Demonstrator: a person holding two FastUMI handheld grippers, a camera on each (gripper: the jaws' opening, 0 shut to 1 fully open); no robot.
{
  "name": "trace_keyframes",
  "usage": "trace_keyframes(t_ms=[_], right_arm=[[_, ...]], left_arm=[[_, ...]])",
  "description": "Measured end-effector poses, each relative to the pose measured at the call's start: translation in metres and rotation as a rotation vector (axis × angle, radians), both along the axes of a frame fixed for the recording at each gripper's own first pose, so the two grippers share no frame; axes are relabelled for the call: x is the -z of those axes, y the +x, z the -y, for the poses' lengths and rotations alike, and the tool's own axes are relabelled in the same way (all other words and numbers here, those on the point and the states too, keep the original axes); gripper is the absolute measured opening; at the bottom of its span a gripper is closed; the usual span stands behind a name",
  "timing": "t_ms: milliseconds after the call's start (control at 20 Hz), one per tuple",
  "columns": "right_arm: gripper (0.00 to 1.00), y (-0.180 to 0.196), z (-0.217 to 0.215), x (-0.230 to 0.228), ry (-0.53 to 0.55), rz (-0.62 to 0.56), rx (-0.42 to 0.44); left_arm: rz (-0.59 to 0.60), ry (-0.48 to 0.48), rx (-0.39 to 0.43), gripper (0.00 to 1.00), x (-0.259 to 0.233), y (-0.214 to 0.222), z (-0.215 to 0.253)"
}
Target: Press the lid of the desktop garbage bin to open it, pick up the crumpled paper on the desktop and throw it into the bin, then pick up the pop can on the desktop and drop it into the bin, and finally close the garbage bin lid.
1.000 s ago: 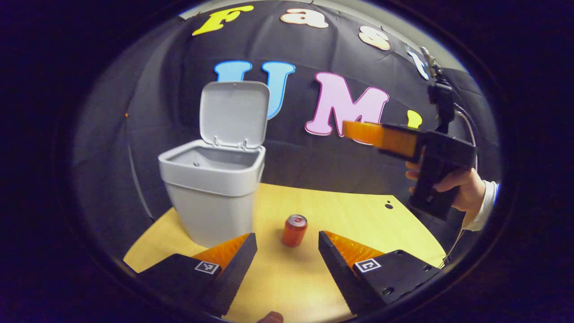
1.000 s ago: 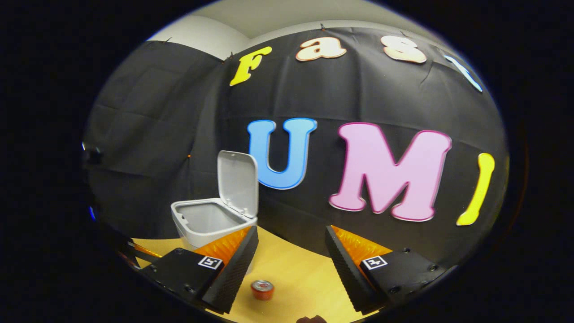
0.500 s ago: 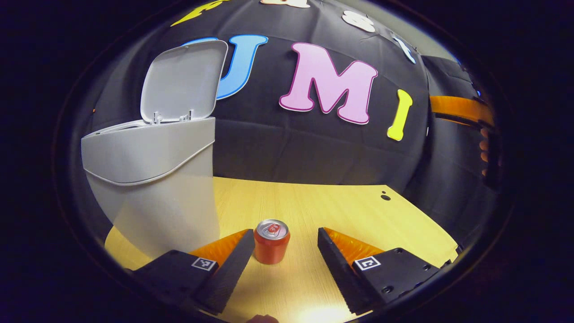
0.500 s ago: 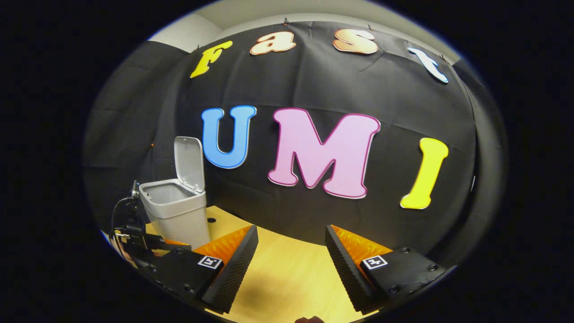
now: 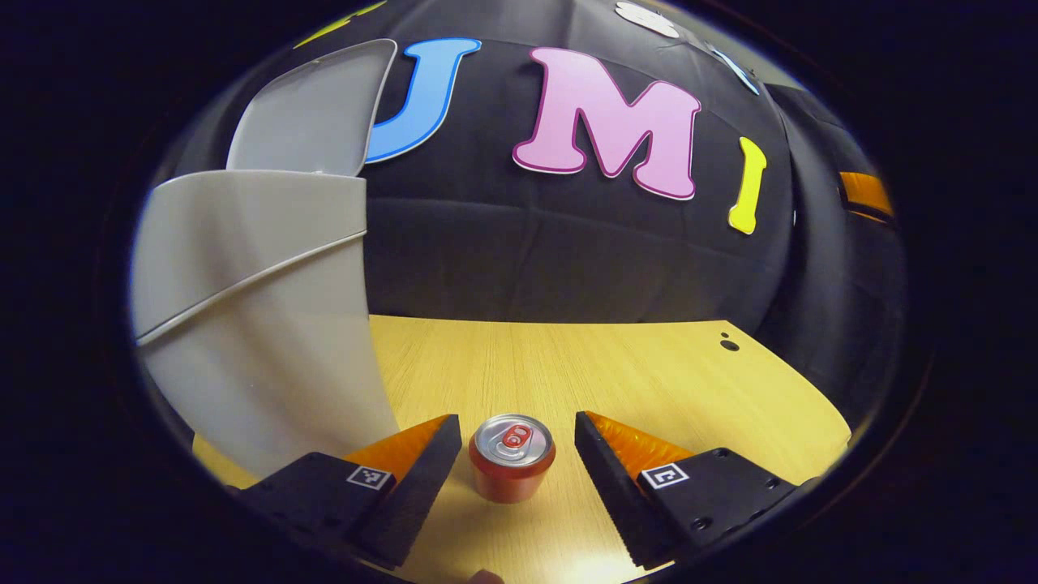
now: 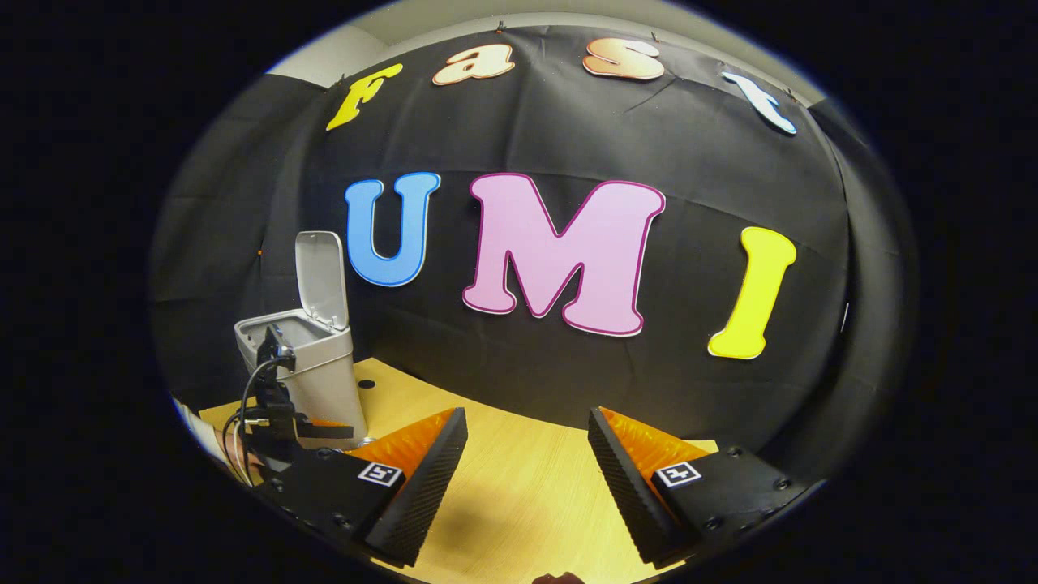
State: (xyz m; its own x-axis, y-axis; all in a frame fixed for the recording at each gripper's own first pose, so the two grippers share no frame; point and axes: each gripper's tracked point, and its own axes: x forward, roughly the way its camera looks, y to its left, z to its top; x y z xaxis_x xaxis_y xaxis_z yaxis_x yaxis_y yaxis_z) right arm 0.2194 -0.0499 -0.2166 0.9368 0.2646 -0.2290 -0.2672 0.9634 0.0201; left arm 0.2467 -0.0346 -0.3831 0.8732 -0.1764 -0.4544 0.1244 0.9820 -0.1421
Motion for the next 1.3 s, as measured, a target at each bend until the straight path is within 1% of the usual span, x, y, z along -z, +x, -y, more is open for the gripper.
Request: trace_keyframes(t_ms=[200,350,400,450,550,700,900,1050,1150,1300], right_arm=[[0.96,0.001,-0.001,0.009,-0.019,-0.029,-0.014],[0.97,0.0,-0.002,0.016,-0.024,-0.055,-0.02],[0.97,-0.002,-0.003,0.019,-0.025,-0.062,-0.024],[0.97,-0.003,-0.004,0.018,-0.028,-0.061,-0.027],[0.97,-0.006,-0.002,0.016,-0.038,-0.049,-0.027],[0.97,-0.008,-0.001,0.015,-0.042,-0.047,-0.019],[0.97,-0.011,0.003,0.011,-0.031,-0.036,0.004],[0.97,-0.017,0.008,0.007,-0.023,-0.026,0.024],[0.97,-0.025,0.012,0.005,-0.005,-0.024,0.036],[0.96,-0.035,0.007,0.0,0.013,-0.013,0.036]], left_arm=[[-0.056,0.002,0.003,0.96,0.031,0.009,0.001],[-0.104,0.0,0.043,0.96,0.049,0.01,0.008],[-0.108,0.009,0.046,0.96,0.05,0.009,0.007],[-0.1,0.0,0.061,0.9,0.044,0.009,0.009],[-0.082,0.005,0.054,0.87,0.034,0.011,0.007],[-0.074,0.008,0.067,0.87,0.018,0.009,0.011],[-0.001,-0.003,0.096,0.87,-0.029,0.006,0.014],[0.08,-0.031,0.106,0.86,-0.086,0.0,0.016],[0.21,-0.078,0.102,0.86,-0.142,0.0,0.015],[0.333,-0.048,0.108,0.84,-0.213,-0.012,-0.006]])
